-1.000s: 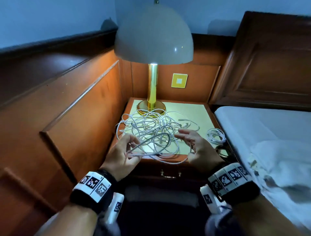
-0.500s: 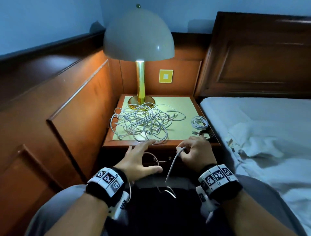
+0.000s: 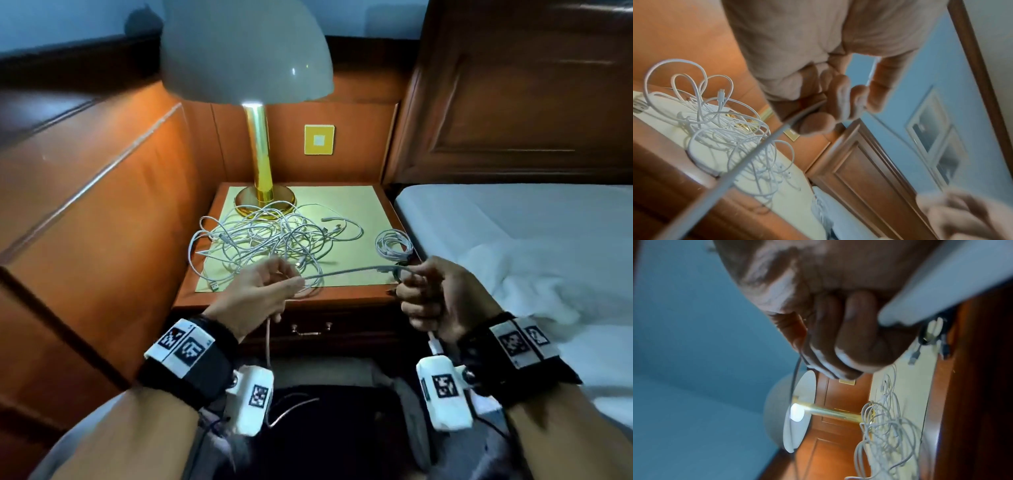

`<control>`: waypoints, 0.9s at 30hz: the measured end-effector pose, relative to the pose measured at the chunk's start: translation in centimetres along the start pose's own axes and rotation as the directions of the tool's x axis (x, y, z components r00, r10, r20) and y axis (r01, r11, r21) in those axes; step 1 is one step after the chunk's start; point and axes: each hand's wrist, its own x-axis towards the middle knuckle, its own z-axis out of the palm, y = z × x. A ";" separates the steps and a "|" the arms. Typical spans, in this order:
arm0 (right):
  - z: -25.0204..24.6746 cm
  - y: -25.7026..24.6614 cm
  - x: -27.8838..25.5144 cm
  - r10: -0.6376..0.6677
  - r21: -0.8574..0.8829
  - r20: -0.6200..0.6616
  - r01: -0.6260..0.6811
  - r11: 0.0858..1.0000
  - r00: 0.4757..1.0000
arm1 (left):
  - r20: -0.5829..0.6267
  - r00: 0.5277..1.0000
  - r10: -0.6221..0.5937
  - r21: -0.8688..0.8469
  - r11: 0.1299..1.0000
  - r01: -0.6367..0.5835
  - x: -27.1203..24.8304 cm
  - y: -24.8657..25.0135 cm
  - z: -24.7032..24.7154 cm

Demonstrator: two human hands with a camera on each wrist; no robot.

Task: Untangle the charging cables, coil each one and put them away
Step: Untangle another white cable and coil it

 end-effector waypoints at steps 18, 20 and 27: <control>-4.9 0.7 3.2 -0.588 -0.554 -0.099 0.446 0.703 0.803 | 0.244 0.937 0.251 0.654 0.670 -0.350 6.9 1.3 11.2; -4.8 1.3 3.4 -0.537 -0.599 -0.084 0.389 0.701 0.839 | 0.191 0.931 0.311 0.590 0.721 -0.363 7.5 1.3 11.3; -3.3 1.2 4.0 -0.335 -0.230 -0.072 0.312 0.922 0.939 | -0.029 0.974 0.223 0.416 0.889 -0.191 8.7 0.7 10.5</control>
